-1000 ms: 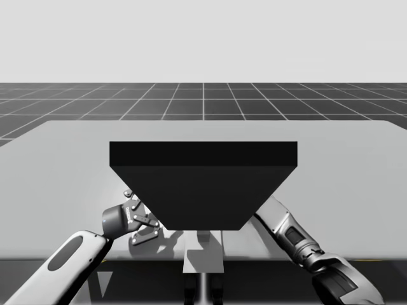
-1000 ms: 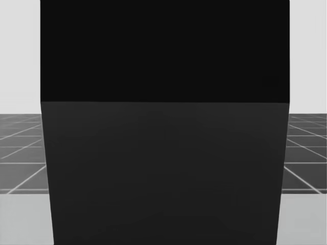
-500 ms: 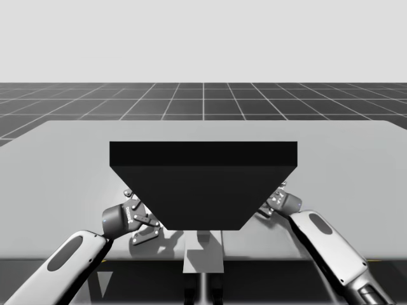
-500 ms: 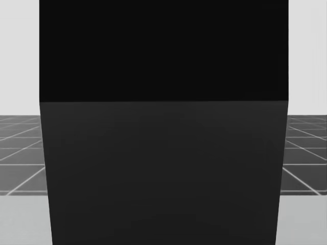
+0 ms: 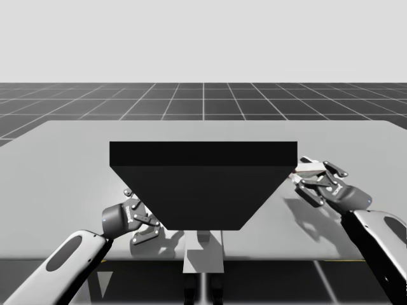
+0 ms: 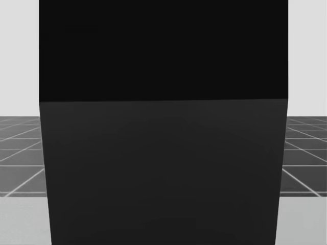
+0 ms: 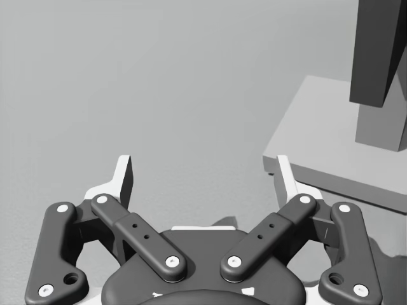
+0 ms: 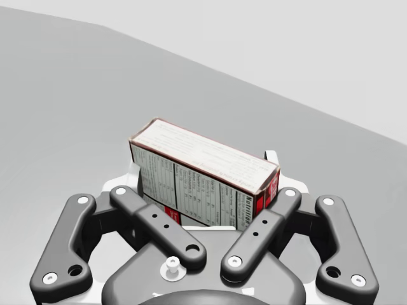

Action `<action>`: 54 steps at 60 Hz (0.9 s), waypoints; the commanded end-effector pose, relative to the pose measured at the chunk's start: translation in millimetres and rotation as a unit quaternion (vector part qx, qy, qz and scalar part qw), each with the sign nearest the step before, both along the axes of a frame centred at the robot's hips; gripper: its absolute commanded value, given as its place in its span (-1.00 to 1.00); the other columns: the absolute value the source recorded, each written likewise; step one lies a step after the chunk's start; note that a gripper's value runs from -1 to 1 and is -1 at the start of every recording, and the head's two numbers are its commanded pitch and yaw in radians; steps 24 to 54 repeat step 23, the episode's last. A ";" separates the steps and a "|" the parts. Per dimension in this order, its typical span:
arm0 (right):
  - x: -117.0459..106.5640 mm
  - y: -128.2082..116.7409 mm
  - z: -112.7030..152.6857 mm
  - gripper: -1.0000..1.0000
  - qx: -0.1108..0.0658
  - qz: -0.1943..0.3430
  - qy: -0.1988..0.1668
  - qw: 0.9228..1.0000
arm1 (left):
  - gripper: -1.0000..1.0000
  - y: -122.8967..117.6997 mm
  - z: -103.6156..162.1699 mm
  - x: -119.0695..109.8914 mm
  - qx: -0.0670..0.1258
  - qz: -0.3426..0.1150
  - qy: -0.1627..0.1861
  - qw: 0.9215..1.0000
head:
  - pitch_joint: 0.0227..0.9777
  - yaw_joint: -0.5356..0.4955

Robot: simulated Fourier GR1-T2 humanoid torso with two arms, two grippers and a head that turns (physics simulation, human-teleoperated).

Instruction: Reach around the screen and pick up the object behind it.

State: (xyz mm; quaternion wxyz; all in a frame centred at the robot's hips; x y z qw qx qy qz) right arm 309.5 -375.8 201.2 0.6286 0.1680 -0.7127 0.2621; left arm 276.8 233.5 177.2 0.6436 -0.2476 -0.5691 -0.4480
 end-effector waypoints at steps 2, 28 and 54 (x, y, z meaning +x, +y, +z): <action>18.3 -27.9 58.4 1.00 0.015 -0.089 -0.082 0.993 | -1.00 0.3 1.8 0.2 0.000 0.001 -0.001 1.000 | -0.69 0.04; 7.9 -25.7 138.1 1.00 0.039 -0.126 -0.188 0.973 | -1.00 -0.5 5.7 -0.1 0.002 0.001 -0.004 1.000 | -0.70 0.04; 7.9 -25.7 138.1 1.00 0.039 -0.126 -0.188 0.973 | -1.00 -0.5 5.7 -0.1 0.002 0.001 -0.004 1.000 | -0.70 0.04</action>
